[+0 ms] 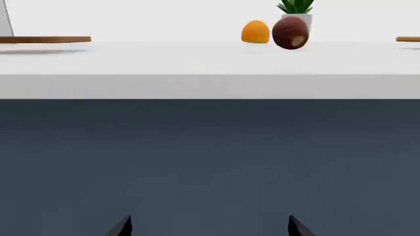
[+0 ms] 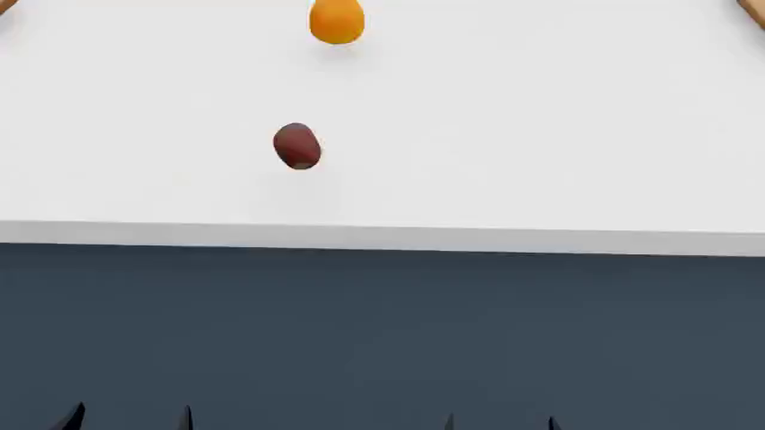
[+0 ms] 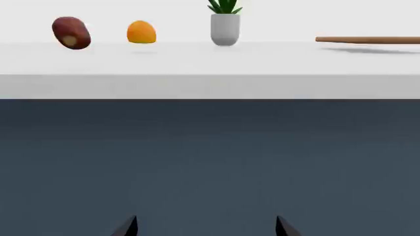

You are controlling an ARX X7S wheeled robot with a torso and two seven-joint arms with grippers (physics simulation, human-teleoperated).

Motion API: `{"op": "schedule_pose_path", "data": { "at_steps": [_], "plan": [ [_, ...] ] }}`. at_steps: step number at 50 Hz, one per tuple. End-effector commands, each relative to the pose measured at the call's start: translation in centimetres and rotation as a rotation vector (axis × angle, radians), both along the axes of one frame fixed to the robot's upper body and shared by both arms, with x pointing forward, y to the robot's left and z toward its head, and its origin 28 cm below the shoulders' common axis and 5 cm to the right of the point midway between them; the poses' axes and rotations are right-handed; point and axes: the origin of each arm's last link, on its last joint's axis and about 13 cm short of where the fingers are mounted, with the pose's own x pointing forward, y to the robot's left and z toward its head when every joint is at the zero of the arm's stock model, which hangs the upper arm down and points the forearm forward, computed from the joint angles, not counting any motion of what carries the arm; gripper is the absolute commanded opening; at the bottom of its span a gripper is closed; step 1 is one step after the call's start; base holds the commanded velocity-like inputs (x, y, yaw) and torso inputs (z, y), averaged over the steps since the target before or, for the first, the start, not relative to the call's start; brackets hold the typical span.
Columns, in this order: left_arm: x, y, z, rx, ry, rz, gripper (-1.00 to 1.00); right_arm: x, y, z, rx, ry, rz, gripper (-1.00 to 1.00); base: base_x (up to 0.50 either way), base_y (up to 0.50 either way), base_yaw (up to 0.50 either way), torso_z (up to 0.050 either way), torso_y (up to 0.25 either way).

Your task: Place the date and the orange on separate cutting boards.

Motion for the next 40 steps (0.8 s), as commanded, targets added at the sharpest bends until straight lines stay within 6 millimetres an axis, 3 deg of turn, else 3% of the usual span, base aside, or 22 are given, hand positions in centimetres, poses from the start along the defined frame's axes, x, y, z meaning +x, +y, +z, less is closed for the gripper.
{"op": "schedule_pose_path", "data": {
  "at_steps": [1, 18, 19, 20, 40],
  "plan": [
    [0.1, 0.0, 0.0, 0.000, 0.000, 0.000, 1.00, 0.1, 0.0, -0.1, 0.000, 0.000, 0.000, 1.00, 0.00, 0.00, 0.00, 0.000, 0.000],
    [0.1, -0.3, -0.2, 0.047, 0.007, 0.018, 1.00, -0.1, -0.2, 0.0, 0.001, -0.014, -0.009, 1.00, 0.00, 0.00, 0.00, 0.000, 0.000],
    [0.1, -0.7, 0.6, 0.030, -0.163, -0.064, 1.00, 0.7, 1.0, 0.4, 0.068, -0.054, 0.093, 1.00, -0.02, 0.00, -0.02, -0.020, 0.000],
    [0.1, -0.2, -0.2, 0.072, -0.007, 0.019, 1.00, -0.1, -0.2, 0.0, 0.003, -0.015, -0.010, 1.00, 0.00, 0.00, 0.00, 0.000, 0.000],
    [0.1, -0.2, -0.2, 0.069, -0.002, 0.022, 1.00, -0.1, 0.0, 0.0, 0.008, -0.011, 0.011, 1.00, 0.00, 0.00, 0.00, 0.000, 0.000]
  ]
}}
